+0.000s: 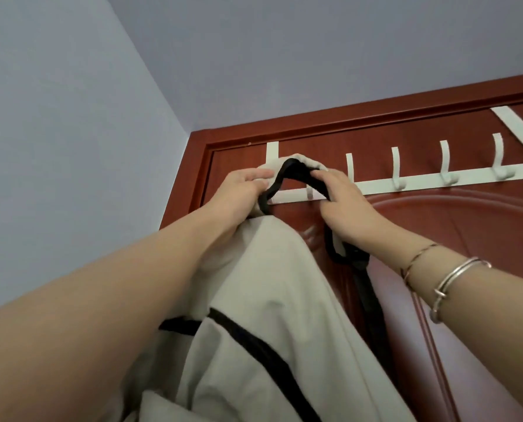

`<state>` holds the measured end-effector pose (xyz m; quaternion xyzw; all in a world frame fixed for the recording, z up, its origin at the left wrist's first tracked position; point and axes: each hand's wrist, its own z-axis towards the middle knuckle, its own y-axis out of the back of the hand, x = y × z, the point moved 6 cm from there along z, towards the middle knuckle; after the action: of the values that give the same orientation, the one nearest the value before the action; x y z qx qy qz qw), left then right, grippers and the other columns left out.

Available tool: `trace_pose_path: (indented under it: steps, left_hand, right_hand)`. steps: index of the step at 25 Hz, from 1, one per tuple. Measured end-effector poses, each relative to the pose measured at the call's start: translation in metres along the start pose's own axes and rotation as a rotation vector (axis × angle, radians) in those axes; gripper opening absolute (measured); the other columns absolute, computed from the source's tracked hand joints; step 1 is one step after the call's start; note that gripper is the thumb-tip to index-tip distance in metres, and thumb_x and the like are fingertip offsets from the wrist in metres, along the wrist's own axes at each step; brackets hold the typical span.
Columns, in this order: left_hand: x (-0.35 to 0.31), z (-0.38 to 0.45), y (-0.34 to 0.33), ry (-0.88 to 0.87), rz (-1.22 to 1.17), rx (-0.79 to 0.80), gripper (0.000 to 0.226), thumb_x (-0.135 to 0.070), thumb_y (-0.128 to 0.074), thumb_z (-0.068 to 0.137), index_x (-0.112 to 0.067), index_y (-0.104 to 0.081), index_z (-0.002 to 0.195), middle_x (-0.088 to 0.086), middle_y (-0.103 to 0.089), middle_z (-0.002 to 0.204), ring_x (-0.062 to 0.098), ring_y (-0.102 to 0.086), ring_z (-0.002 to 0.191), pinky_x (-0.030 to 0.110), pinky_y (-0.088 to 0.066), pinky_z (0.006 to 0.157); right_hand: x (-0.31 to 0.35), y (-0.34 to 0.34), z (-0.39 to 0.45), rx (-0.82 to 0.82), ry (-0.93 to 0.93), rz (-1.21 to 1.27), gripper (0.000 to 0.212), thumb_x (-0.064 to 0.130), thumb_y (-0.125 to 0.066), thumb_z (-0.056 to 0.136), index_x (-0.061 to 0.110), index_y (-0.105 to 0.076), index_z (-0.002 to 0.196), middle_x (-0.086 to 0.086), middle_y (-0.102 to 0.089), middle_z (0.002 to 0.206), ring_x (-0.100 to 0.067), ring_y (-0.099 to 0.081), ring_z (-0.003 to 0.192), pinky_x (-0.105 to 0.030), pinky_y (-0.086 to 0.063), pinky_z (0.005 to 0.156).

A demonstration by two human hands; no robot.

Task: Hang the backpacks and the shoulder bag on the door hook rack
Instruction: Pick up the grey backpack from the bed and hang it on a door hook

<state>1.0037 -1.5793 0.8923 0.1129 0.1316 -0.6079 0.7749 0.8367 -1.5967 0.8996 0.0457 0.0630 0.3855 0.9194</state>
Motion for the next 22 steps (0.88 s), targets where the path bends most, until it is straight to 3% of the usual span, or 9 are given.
trace_pose_path:
  steps: [3, 5, 9, 11, 13, 16, 18, 20, 22]
  left_hand:
    - [0.000, 0.054, -0.010, -0.081, 0.010, 0.085, 0.040, -0.010, -0.047, 0.092, -0.007, -0.053, 0.131, 0.015, -0.061, 0.126, 0.024, -0.060, 0.112, 0.037, -0.042, 0.106]
    - [0.006, 0.077, -0.024, -0.078, 0.008, 0.146, 0.045, -0.009, -0.048, 0.092, -0.006, -0.046, 0.137, 0.017, -0.055, 0.135, 0.029, -0.052, 0.125, 0.041, -0.037, 0.111]
    - [0.016, 0.097, -0.053, -0.072, 0.017, 0.202, 0.049, -0.011, -0.051, 0.090, -0.008, -0.043, 0.139, 0.013, -0.049, 0.142, 0.026, -0.050, 0.127, 0.041, -0.038, 0.110]
    - [0.016, 0.101, -0.061, -0.096, 0.114, 0.209, 0.029, -0.012, -0.051, 0.089, -0.014, -0.060, 0.116, 0.012, -0.058, 0.125, 0.026, -0.055, 0.118, 0.038, -0.043, 0.104]
    - [0.012, 0.098, -0.066, -0.114, 0.227, 0.209, 0.015, -0.008, -0.048, 0.085, -0.015, -0.061, 0.079, 0.011, -0.059, 0.087, 0.029, -0.057, 0.087, 0.032, -0.047, 0.081]
    - [0.011, 0.094, -0.072, -0.122, 0.297, 0.188, 0.023, -0.003, -0.044, 0.081, -0.003, -0.067, 0.084, 0.021, -0.065, 0.085, 0.034, -0.059, 0.082, 0.040, -0.051, 0.078]
    - [0.013, 0.086, -0.073, -0.105, 0.365, 0.185, 0.022, -0.002, -0.042, 0.079, -0.007, -0.055, 0.062, 0.017, -0.056, 0.065, 0.034, -0.052, 0.067, 0.035, -0.044, 0.060]
    - [0.017, 0.079, -0.071, -0.048, 0.363, 0.157, 0.022, -0.003, -0.042, 0.078, -0.011, -0.046, 0.058, 0.010, -0.047, 0.057, 0.028, -0.047, 0.058, 0.028, -0.037, 0.057]
    - [0.020, 0.072, -0.067, 0.032, 0.315, 0.141, 0.013, -0.007, -0.043, 0.077, -0.007, -0.057, 0.076, 0.009, -0.056, 0.062, 0.027, -0.055, 0.060, 0.026, -0.042, 0.060]
  right_hand:
    - [-0.011, -0.007, 0.040, -0.046, -0.057, -0.036, 0.068, -0.001, -0.039, 0.077, 0.016, -0.034, 0.143, -0.008, -0.032, 0.150, -0.029, -0.034, 0.135, -0.045, -0.030, 0.111]
    - [-0.016, -0.008, 0.057, -0.067, -0.097, -0.045, 0.068, -0.002, -0.039, 0.078, 0.014, -0.031, 0.144, -0.008, -0.028, 0.152, -0.028, -0.031, 0.138, -0.040, -0.028, 0.111]
    - [-0.023, -0.013, 0.069, -0.037, -0.201, -0.046, 0.057, -0.002, -0.040, 0.081, 0.004, -0.039, 0.138, -0.018, -0.036, 0.146, -0.034, -0.037, 0.132, -0.036, -0.034, 0.102]
    - [-0.024, -0.016, 0.068, -0.048, -0.224, -0.041, 0.048, -0.002, -0.041, 0.083, 0.001, -0.048, 0.130, -0.020, -0.047, 0.138, -0.035, -0.045, 0.125, -0.031, -0.038, 0.090]
    - [-0.028, -0.011, 0.063, -0.089, -0.252, 0.019, 0.047, 0.000, -0.042, 0.084, 0.005, -0.051, 0.130, -0.016, -0.050, 0.138, -0.032, -0.045, 0.126, -0.028, -0.035, 0.085]
    - [-0.030, -0.005, 0.050, -0.159, -0.265, 0.055, 0.050, 0.005, -0.043, 0.083, 0.011, -0.050, 0.133, -0.010, -0.050, 0.141, -0.030, -0.043, 0.130, -0.028, -0.034, 0.092]
    - [-0.028, -0.007, 0.042, -0.142, -0.273, 0.054, 0.045, 0.007, -0.045, 0.082, 0.011, -0.055, 0.126, -0.012, -0.057, 0.130, -0.031, -0.049, 0.120, -0.031, -0.037, 0.093]
    - [-0.027, -0.007, 0.035, -0.096, -0.331, 0.123, 0.021, 0.008, -0.044, 0.082, 0.007, -0.062, 0.093, -0.012, -0.059, 0.089, -0.029, -0.054, 0.083, -0.030, -0.041, 0.071]
    - [-0.030, 0.001, 0.033, -0.044, -0.425, 0.207, 0.015, 0.012, -0.045, 0.084, 0.010, -0.046, 0.069, -0.007, -0.047, 0.068, -0.023, -0.044, 0.061, -0.029, -0.035, 0.055]
